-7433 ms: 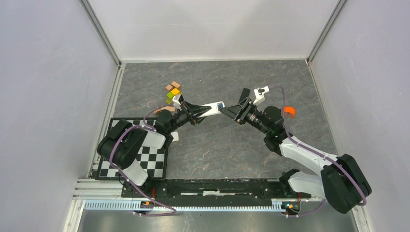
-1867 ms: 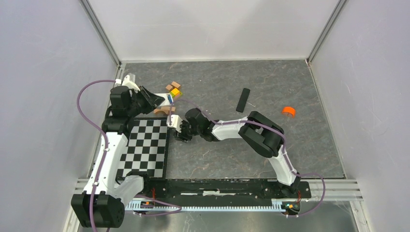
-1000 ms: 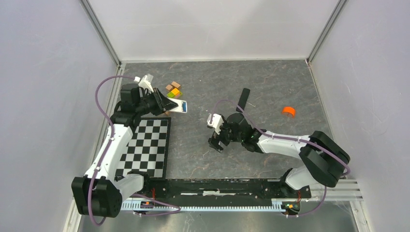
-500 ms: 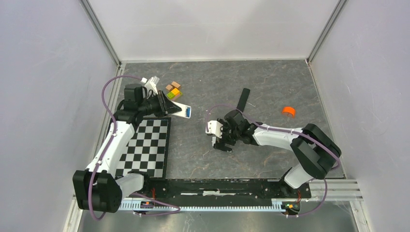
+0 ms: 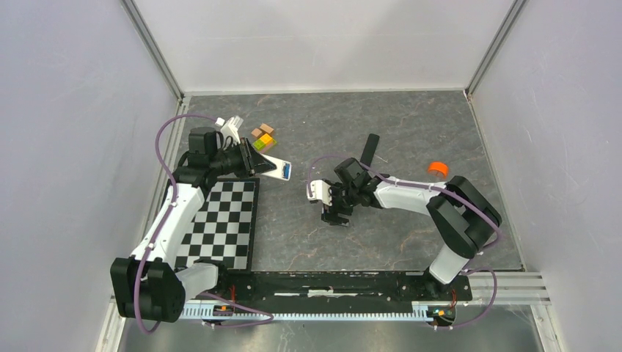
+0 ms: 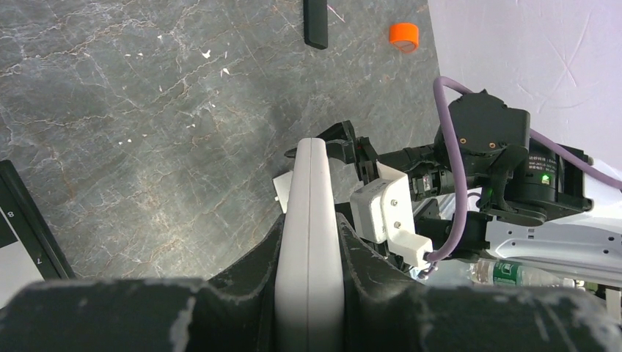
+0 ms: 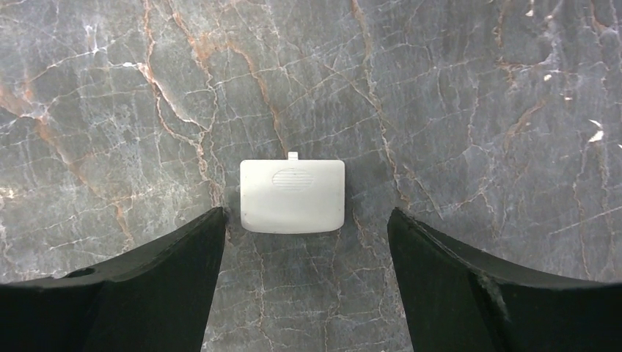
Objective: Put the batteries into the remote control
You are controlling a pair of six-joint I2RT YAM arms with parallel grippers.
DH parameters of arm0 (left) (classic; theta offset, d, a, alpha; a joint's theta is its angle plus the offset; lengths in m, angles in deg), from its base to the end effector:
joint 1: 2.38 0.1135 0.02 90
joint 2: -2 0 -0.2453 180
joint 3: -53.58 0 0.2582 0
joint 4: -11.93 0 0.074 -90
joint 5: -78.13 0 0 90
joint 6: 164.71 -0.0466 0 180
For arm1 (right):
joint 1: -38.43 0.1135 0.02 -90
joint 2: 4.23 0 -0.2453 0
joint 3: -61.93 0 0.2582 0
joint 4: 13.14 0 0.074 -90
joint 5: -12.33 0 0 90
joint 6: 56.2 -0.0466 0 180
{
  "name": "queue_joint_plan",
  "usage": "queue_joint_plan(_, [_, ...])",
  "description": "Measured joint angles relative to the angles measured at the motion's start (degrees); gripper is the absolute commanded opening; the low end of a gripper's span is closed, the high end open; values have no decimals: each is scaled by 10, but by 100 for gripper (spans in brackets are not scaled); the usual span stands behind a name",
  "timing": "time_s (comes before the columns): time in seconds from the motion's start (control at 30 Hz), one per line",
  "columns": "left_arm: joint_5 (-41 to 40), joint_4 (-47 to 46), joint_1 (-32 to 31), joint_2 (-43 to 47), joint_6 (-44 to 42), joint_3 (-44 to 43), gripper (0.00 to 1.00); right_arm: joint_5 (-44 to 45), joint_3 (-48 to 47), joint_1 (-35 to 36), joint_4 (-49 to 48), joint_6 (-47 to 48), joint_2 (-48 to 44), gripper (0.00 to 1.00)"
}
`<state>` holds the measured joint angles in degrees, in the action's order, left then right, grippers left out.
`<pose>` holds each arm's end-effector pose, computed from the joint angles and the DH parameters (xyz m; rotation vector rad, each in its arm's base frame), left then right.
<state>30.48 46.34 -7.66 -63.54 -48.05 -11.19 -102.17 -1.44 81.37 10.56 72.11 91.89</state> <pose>0.2612 -0.0557 0.2708 0.0258 2.2142 -1.1183 0.2267 0.2373 0.1207 -1.7638 1.8030 0.5767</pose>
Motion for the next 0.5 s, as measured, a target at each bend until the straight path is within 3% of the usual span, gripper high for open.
queue_joint_plan(0.33, [1, 0, 0, 0, -1, 0, 2, -34, -35, -3, 62, 26, 28, 69])
queue_joint_plan(0.5, [1, 0, 0, 0, -1, 0, 2, -43, -52, -3, 73, 31, 42, 69])
